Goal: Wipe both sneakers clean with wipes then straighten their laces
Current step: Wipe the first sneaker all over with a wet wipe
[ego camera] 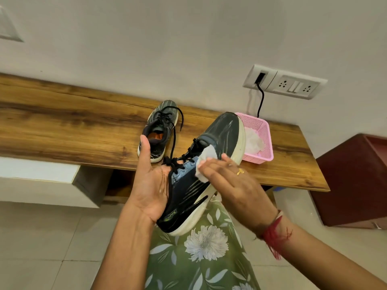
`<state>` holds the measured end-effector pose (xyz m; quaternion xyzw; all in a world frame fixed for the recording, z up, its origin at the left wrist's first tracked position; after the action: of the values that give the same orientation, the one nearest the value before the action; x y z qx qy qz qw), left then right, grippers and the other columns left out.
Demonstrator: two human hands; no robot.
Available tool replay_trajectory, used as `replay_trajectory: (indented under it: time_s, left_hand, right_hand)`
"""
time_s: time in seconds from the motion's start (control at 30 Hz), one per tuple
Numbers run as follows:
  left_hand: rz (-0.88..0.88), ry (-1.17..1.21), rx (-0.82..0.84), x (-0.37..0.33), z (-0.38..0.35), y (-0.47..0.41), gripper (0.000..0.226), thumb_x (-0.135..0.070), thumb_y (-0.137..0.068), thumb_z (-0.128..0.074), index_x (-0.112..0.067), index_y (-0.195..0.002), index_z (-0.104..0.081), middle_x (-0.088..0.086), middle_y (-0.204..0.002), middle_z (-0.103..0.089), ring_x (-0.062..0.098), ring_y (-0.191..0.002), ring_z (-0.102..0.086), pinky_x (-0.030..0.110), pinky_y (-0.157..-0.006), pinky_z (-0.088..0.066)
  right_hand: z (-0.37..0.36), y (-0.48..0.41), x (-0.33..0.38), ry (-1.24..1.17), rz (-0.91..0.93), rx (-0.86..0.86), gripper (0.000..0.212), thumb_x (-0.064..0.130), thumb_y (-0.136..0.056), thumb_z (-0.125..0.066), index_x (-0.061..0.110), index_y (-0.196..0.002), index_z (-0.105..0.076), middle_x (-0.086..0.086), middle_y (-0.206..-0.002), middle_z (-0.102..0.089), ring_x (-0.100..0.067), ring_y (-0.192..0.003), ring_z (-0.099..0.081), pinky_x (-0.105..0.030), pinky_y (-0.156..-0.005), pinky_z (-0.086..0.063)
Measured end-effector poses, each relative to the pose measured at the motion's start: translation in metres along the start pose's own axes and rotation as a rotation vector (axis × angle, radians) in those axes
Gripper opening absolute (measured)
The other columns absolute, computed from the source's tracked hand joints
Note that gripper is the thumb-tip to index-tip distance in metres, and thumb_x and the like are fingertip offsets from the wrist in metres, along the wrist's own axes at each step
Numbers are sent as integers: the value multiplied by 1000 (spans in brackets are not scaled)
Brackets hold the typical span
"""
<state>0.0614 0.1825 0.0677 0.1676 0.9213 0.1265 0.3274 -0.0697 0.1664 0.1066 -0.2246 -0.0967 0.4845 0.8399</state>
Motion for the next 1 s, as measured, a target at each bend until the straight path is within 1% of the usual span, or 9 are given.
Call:
replay_trajectory:
  time_s: [0.1, 0.17, 0.23, 0.37, 0.53, 0.67, 0.8, 0.93, 1.0]
  left_hand:
    - [-3, -2, -17, 2, -1, 0, 108, -89, -70, -24, 1, -111, -68, 22, -120, -65, 32, -112, -63, 44, -96, -43]
    - [3, -1, -17, 1, -3, 1, 108, -89, -70, -22, 0, -108, -71, 22, -118, -66, 32, -109, -64, 43, -93, -45]
    - [13, -12, -5, 1, -3, 2, 109, -90, -70, -21, 0, -108, -71, 23, -120, -64, 33, -112, -63, 44, -97, -43]
    - [8, -14, -15, 1, -4, 0, 108, -89, -70, -21, -1, -109, -70, 22, -119, -65, 32, -110, -64, 43, -94, -44]
    - [24, -10, -3, 1, -3, 2, 110, -90, -69, -22, 0, -111, -69, 23, -121, -63, 33, -112, -62, 43, -94, -44]
    - [-4, -11, -16, -1, -4, 1, 107, -89, -70, -23, -1, -113, -68, 22, -121, -64, 32, -112, -63, 43, -94, -44]
    - [-4, -36, -27, -1, -1, 2, 107, -89, -69, -22, -3, -111, -70, 22, -121, -64, 33, -112, -63, 42, -94, -45]
    - [-26, -61, -46, -1, -3, 1, 102, -87, -71, -21, -6, -103, -74, 20, -116, -67, 30, -107, -66, 42, -91, -45]
    - [-24, -62, -45, 0, -3, 0, 102, -87, -71, -22, -6, -104, -73, 20, -116, -67, 31, -108, -65, 43, -93, -45]
  right_hand:
    - [7, -7, -20, -47, -117, -64, 41, -9, -81, -57, 8, -117, -45, -13, -110, -65, -18, -108, -57, -29, -114, -24]
    - [7, -5, -8, -102, -67, -90, 26, -4, -90, -48, 8, -113, -46, -13, -109, -65, -16, -110, -55, -27, -113, -26]
    - [5, -1, 2, -86, 49, -61, 20, 2, -100, -30, 7, -111, -47, -14, -111, -66, -19, -108, -59, -34, -110, -31]
    - [8, -6, -25, -9, -10, -35, 26, -3, -87, -47, 9, -110, -45, -15, -109, -66, -24, -104, -62, -34, -111, -28]
    - [2, 3, -6, -31, 121, 22, 25, 0, -88, -46, 8, -112, -45, -16, -112, -65, -24, -107, -62, -41, -104, -38]
    - [9, -5, -22, -38, -19, -43, 23, 1, -87, -47, 10, -109, -45, -14, -108, -66, -22, -101, -64, -38, -108, -32]
    - [0, 3, 2, -82, 86, -19, 20, -1, -89, -45, 9, -107, -46, -13, -108, -67, -21, -102, -64, -39, -104, -38]
    - [5, -5, -23, -47, -103, -72, 19, 4, -88, -48, 11, -105, -45, -12, -105, -66, -19, -97, -64, -36, -107, -34]
    - [1, -3, -8, -74, -100, -60, 20, 1, -88, -47, 11, -106, -45, -13, -104, -67, -20, -97, -64, -38, -105, -37]
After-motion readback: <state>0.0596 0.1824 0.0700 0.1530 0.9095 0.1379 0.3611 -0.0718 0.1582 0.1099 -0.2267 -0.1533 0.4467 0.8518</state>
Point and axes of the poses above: each hand's wrist, its own y-axis away from the middle knuckle, its own z-axis out of the back of the hand, x = y × z, the point moved 5 cm from there along -y, towards the middle knuckle
